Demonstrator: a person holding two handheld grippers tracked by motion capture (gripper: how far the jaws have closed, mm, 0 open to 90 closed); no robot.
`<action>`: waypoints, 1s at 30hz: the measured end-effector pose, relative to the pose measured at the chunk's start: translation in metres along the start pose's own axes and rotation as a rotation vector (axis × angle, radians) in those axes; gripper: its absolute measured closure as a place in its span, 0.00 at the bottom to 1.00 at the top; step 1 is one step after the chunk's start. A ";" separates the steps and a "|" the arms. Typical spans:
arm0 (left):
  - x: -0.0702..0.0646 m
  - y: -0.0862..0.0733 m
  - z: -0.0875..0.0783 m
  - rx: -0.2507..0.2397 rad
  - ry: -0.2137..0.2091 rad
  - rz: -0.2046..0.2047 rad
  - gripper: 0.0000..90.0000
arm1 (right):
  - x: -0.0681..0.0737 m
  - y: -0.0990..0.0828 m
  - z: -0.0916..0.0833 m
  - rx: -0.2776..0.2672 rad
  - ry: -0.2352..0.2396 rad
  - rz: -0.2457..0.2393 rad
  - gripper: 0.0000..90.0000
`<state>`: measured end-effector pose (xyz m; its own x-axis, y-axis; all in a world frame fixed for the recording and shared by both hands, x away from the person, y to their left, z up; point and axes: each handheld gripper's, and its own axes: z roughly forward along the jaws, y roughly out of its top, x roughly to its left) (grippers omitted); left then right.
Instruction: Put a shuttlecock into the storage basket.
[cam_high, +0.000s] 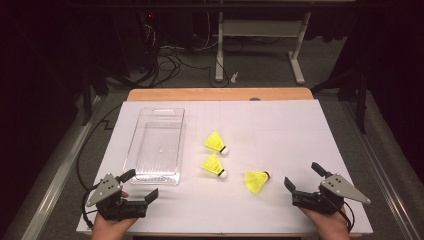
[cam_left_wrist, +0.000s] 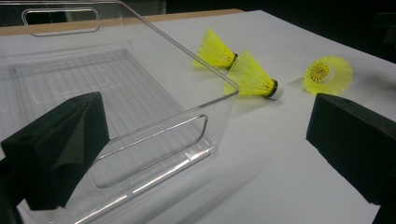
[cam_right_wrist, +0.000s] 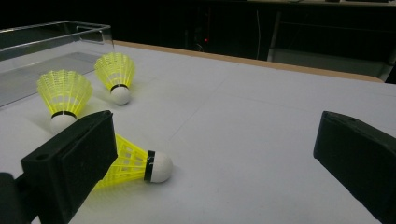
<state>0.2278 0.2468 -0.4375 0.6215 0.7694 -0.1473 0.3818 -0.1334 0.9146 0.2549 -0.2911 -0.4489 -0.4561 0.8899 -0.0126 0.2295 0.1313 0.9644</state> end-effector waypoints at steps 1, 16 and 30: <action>0.000 0.000 0.000 0.000 0.000 0.000 0.01 | 0.000 0.000 0.000 0.001 -0.002 0.003 0.00; 0.000 0.000 -0.001 0.002 0.005 0.000 0.01 | 0.000 -0.002 0.003 -0.008 -0.001 0.014 0.00; 0.000 0.001 0.001 0.009 0.000 0.005 0.01 | 0.001 -0.001 0.003 -0.011 -0.006 0.003 0.00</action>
<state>0.2289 0.2465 -0.4375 0.6236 0.7685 -0.1432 0.3848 -0.1422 0.9120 0.2568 -0.2893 -0.4511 -0.4500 0.8930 -0.0112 0.2219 0.1239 0.9672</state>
